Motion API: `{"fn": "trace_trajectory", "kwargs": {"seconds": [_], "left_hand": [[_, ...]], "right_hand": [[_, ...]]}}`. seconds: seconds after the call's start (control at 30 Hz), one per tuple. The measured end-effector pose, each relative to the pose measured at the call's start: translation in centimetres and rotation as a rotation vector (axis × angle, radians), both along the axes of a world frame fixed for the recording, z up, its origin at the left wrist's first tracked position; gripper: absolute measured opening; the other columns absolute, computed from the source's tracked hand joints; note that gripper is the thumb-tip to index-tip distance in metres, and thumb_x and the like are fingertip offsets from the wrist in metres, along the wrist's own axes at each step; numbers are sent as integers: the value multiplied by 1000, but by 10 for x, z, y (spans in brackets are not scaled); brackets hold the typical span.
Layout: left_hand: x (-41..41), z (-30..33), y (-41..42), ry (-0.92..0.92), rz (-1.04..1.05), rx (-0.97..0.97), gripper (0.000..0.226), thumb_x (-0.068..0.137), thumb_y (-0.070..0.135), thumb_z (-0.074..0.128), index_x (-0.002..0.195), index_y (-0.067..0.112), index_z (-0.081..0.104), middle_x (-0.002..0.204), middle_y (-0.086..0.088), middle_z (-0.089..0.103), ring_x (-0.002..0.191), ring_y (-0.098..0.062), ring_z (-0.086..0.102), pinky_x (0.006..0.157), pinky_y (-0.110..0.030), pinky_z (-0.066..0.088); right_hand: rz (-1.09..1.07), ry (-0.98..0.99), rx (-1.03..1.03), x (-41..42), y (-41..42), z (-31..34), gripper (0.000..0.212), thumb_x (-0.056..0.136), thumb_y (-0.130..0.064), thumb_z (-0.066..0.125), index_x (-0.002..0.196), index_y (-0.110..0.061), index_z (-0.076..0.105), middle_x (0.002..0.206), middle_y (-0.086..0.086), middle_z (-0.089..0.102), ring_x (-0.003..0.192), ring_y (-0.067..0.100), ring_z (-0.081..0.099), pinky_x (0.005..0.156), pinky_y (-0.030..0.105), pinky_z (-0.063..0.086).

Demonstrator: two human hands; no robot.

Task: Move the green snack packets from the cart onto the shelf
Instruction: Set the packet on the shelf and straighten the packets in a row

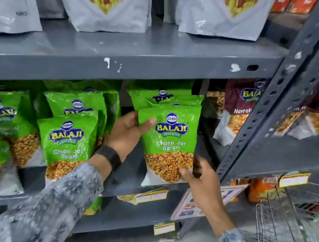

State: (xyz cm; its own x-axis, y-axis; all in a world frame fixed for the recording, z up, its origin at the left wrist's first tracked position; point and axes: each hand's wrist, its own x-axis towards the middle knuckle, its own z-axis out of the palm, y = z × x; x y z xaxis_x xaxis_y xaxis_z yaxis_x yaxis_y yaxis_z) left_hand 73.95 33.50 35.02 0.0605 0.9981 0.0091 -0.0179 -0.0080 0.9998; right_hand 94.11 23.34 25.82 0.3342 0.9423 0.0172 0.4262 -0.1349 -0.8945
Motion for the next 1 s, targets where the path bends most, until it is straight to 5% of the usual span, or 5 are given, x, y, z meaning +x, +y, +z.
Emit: {"fn": "trace_trajectory", "kwargs": {"seconds": [0.1,0.33,0.6,0.73,1.0], "left_hand": [[-14,-38,-29,123,-132,-94,48,73,11,85,114,17,63,102,0,79,89,-8,74,74,-24,61],[-14,-76,-71,791,-130,23,43,70,36,81,105,24,60,88,2,75,84,-20,71,77,-42,58],[-20,-56,-57,365,-230,-120,64,75,10,82,129,30,54,88,7,73,81,-10,71,74,-28,59],[-9,-7,-11,242,2,-51,53,84,39,75,131,26,56,96,8,73,87,-7,68,80,-29,56],[-20,25,7,329,100,16,33,83,28,77,108,7,72,104,-19,77,85,-13,63,94,-45,56]], "right_hand": [[-119,203,175,-5,21,31,64,86,-45,75,144,-32,50,111,-26,64,89,-16,63,72,2,46],[-288,376,214,3,112,89,13,87,-21,78,93,-13,69,75,-1,64,74,16,57,56,19,42],[-145,190,247,-14,38,48,59,87,-60,67,136,-29,56,116,-11,66,103,0,62,84,19,46],[-86,-114,147,-24,-17,-6,70,80,-66,70,140,-38,48,119,-9,58,111,15,59,89,33,51],[-90,-231,51,-24,-8,-25,36,84,-37,79,111,-19,65,105,7,68,102,33,64,88,48,52]]}}
